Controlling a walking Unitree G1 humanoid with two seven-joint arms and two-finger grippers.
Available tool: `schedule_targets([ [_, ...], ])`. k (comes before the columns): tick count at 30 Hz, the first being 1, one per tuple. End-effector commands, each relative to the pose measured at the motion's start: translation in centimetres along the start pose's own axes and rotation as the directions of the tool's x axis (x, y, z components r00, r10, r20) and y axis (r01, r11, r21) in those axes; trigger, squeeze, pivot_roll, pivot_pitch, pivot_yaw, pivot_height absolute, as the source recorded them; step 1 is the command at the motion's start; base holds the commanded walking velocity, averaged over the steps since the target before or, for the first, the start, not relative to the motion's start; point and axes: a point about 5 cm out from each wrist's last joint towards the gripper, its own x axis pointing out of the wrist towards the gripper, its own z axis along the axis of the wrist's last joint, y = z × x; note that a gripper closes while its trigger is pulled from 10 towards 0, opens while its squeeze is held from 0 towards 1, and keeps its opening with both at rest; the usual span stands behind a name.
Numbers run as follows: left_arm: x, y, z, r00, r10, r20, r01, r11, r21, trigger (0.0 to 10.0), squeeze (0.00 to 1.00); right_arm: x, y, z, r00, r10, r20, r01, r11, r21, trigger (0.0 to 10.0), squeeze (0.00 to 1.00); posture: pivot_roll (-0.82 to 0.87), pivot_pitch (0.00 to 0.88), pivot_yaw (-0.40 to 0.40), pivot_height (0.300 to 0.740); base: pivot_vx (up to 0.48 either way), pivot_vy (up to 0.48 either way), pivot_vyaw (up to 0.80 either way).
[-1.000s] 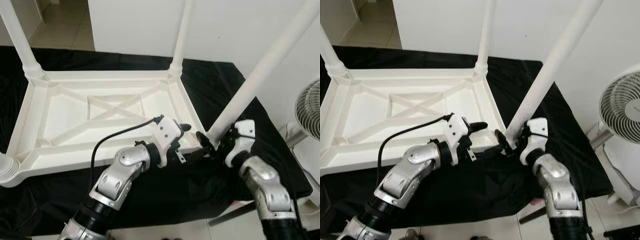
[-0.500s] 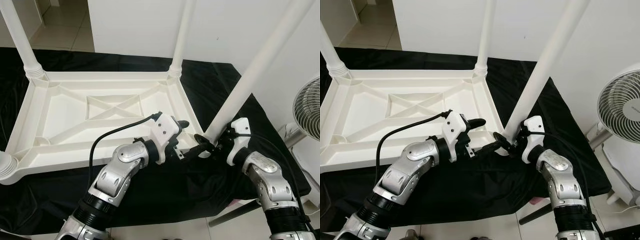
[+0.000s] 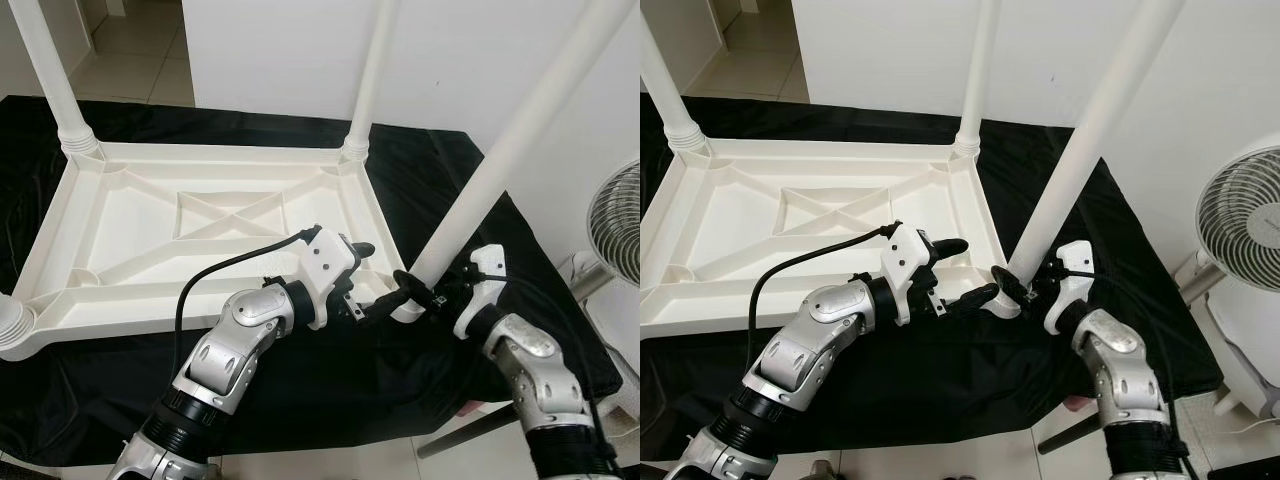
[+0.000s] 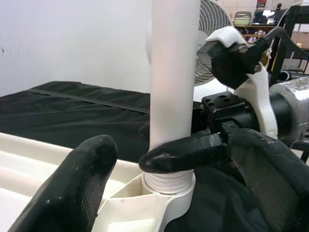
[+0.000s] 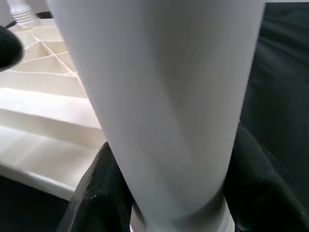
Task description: Building children table
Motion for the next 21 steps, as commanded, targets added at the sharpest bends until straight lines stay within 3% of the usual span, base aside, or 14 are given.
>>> schedule_targets([
  [1, 0.2, -0.5, -0.1, 1.000, -0.016, 0.003, 0.016, 1.000, 0.000, 10.0, 0.00, -0.2, 0.5, -1.0, 0.995, -0.101, -0.028, 0.102, 0.993, 0.067, 10.0, 0.00, 0.04, 0.051, -0.112, 0.740, 0.000, 0.000, 0.00],
  [6, 0.2, -0.6, -0.2, 1.000, -0.019, 0.002, 0.019, 1.000, -0.001, 10.0, 0.00, -0.2, 0.7, -0.7, 0.980, -0.197, -0.014, 0.198, 0.977, 0.078, 10.0, 0.00, 0.04, 0.053, -0.115, 0.740, 0.000, 0.000, 0.00],
  [7, 0.2, -0.7, -0.2, 1.000, -0.022, 0.002, 0.022, 1.000, -0.003, 10.0, 0.00, -0.1, 0.9, -0.6, 0.962, -0.273, -0.014, 0.274, 0.958, 0.082, 10.0, 0.00, 0.04, 0.053, -0.115, 0.740, 0.000, 0.000, 0.00],
  [12, 0.2, -0.8, -0.3, 1.000, -0.026, 0.002, 0.026, 1.000, -0.006, 10.0, 0.00, 0.0, 1.4, -0.4, 0.928, -0.371, -0.015, 0.371, 0.923, 0.101, 10.0, 0.00, 0.04, 0.053, -0.115, 0.740, 0.000, 0.000, 0.00],
  [14, 0.2, -0.8, -0.3, 1.000, -0.028, 0.004, 0.028, 1.000, -0.007, 10.0, 0.00, 0.0, 1.9, -0.4, 0.839, -0.544, -0.014, 0.542, 0.834, 0.104, 10.0, 0.00, 0.03, 0.050, -0.117, 0.740, 0.000, 0.000, 0.00],
  [15, 0.2, -0.8, -0.3, 1.000, -0.028, 0.004, 0.028, 1.000, -0.007, 10.0, 0.00, 0.0, 1.9, -0.4, 0.839, -0.544, -0.014, 0.542, 0.834, 0.104, 10.0, 0.00, 0.03, 0.050, -0.117, 0.740, 0.000, 0.000, 0.00],
  [16, 0.2, -0.9, -0.3, 1.000, -0.029, 0.005, 0.029, 1.000, -0.008, 10.0, 0.00, 0.0, 2.3, -0.5, 0.786, -0.618, -0.021, 0.616, 0.779, 0.115, 10.0, 0.00, 0.03, 0.050, -0.117, 0.740, 0.000, 0.000, 0.00],
  [17, 0.2, -0.9, -0.3, 1.000, -0.029, 0.005, 0.029, 1.000, -0.008, 10.0, 0.00, 0.0, 2.3, -0.5, 0.786, -0.618, -0.021, 0.616, 0.779, 0.115, 10.0, 0.00, 0.03, 0.050, -0.117, 0.740, 0.000, 0.000, 0.00],
  [18, 0.2, -0.9, -0.3, 1.000, -0.030, 0.005, 0.030, 1.000, -0.008, 10.0, 0.00, 0.0, 2.6, -0.7, 0.740, -0.671, -0.043, 0.671, 0.733, 0.115, 10.0, 0.00, 0.03, 0.050, -0.117, 0.740, 0.000, 0.000, 0.00],
  [21, 0.2, -1.0, -0.3, 1.000, -0.031, 0.004, 0.031, 0.999, -0.009, 10.0, 0.00, 0.2, 3.3, -0.9, 0.721, -0.690, -0.067, 0.692, 0.709, 0.137, 10.0, 0.00, 0.04, 0.050, -0.120, 0.740, 0.000, 0.000, 0.00],
])
